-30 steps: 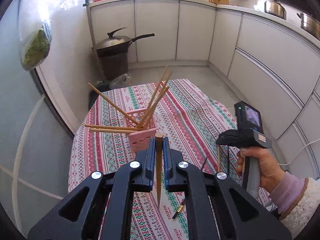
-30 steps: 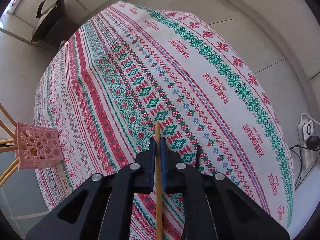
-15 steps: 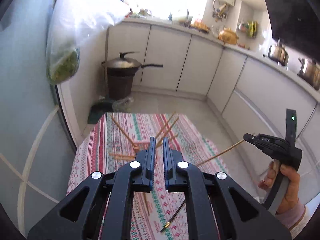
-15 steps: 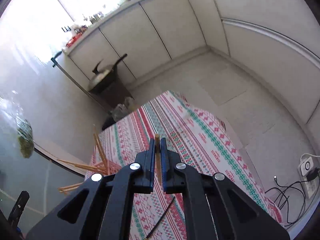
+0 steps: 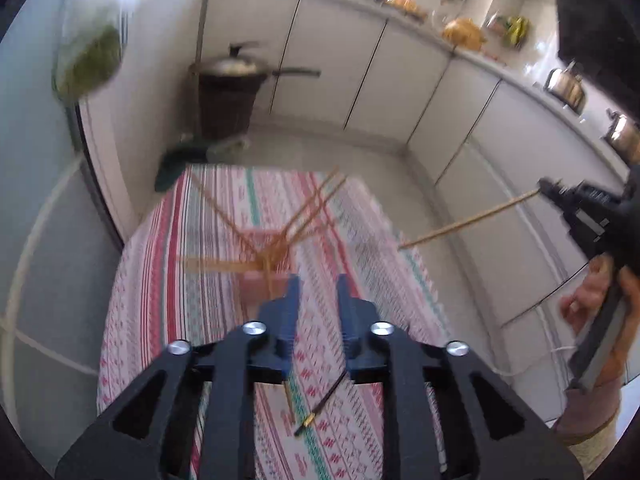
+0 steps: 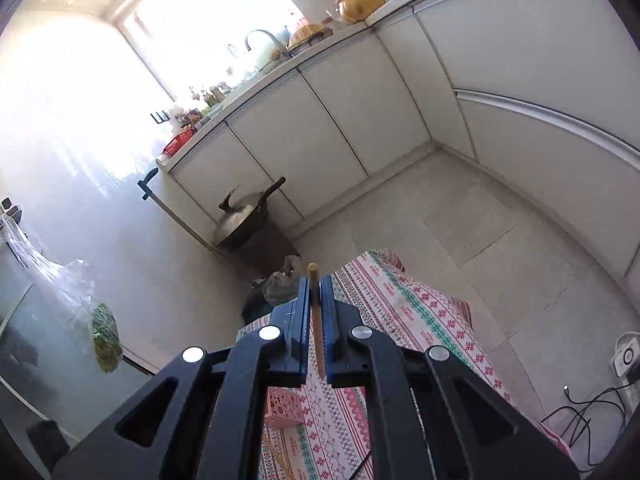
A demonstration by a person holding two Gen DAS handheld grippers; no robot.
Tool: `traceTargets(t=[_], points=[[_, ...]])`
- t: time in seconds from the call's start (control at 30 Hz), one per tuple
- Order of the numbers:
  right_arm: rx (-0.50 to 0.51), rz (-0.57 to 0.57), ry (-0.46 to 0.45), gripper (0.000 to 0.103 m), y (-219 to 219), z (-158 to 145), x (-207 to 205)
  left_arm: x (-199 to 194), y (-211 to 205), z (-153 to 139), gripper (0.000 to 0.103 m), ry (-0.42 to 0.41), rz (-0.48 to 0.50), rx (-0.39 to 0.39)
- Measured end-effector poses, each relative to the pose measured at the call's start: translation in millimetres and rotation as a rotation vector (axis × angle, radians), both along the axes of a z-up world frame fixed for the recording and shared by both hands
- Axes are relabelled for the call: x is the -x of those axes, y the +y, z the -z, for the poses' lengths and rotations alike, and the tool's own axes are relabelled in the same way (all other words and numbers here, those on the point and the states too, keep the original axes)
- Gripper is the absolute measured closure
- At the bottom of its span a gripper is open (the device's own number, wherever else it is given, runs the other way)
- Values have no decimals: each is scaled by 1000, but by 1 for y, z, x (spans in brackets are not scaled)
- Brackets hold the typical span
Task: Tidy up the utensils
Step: 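Drop the chopstick into the pink holder with the left gripper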
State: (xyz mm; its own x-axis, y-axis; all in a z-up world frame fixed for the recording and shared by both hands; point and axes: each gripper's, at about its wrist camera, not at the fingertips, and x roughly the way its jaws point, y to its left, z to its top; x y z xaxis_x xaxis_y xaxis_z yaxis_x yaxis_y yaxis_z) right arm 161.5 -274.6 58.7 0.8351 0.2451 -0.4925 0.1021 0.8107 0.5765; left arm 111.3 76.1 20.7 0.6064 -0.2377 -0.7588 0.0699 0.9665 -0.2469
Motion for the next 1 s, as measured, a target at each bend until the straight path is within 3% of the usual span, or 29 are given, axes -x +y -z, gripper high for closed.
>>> traceTargets(t=[0.07, 0.13, 0.2, 0.33, 0.43, 0.47, 0.5, 0.6, 0.8, 1.0], points=[[-15, -8, 31, 98, -1, 11, -4, -14, -3, 55, 58, 158, -45, -31], [-43, -10, 63, 98, -4, 23, -9, -29, -2, 94, 58, 233, -87, -56], [-58, -12, 88, 98, -6, 32, -12, -41, 1, 115, 58, 254, -130, -101], [-54, -15, 118, 98, -8, 43, -15, -69, 5, 135, 58, 297, -166, -53], [-44, -19, 131, 98, -9, 48, -15, -84, 2, 148, 59, 302, -196, -61], [-42, -18, 134, 98, -10, 49, -15, -88, 2, 151, 69, 296, -196, -59], [-40, -19, 136, 98, -10, 50, -15, -90, 1, 152, 95, 285, -189, -57], [-43, -23, 135, 98, -12, 48, -14, -76, -6, 126, 97, 177, -172, -79], [-65, -37, 85, 98, -15, 30, -4, -10, -2, 17, 97, -83, -108, -39], [-85, -43, 15, 98, -12, 8, 10, 15, 12, -65, 97, -356, -184, -26]])
